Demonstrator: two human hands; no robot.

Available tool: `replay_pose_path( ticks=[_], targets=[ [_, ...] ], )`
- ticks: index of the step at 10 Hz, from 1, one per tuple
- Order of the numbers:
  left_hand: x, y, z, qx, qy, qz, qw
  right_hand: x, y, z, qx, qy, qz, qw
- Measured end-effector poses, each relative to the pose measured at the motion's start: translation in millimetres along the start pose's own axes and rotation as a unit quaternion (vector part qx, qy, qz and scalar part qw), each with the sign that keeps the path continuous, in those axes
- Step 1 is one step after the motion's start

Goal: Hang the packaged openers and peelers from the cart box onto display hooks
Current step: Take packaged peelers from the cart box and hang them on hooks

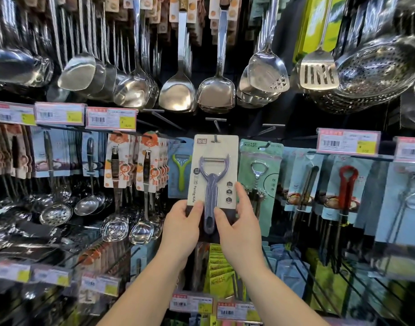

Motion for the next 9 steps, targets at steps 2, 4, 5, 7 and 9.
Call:
replay_pose_path(
  ticks=[2, 4, 5, 7, 9],
  targets=[
    [-26.2, 3.5, -14.0, -0.014, -0.009, 0.041, 0.999, -24.9, -1.2, -3.2, 0.062, 0.005, -0.007, 0.998],
    [-25.1, -5.9, -27.4, -0.122, 0.102, 0.032, 0.987, -5.9, 16.5, 24.2, 0.163, 0.058, 0.004, 0.985],
    [5.0, -11.5, -57.8, -0.130, 0.109, -0.045, 0.985, 14.3, 39.9, 63.4, 0.181, 0.067, -0.038, 0.980],
    [79.7, -4.5, -166.9, -0.220, -0.039, -0.157, 0.962, 48.0, 64.9, 192.1, 0.229, 0.139, -0.103, 0.958],
    [194.1, -1.5, -329.5, -0.352, -0.235, -0.257, 0.869, 115.2, 80.0, 377.7, 0.331, 0.182, -0.175, 0.909]
  ],
)
Point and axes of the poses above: each hand's wrist, its own x-axis away from the middle knuckle, its own z-axis out of the back of the hand, y = z × x, the point moved 2 cm from there along -x, towards the middle knuckle, and after that the axes turned 10 degrees about z, right-handed, at the moved point
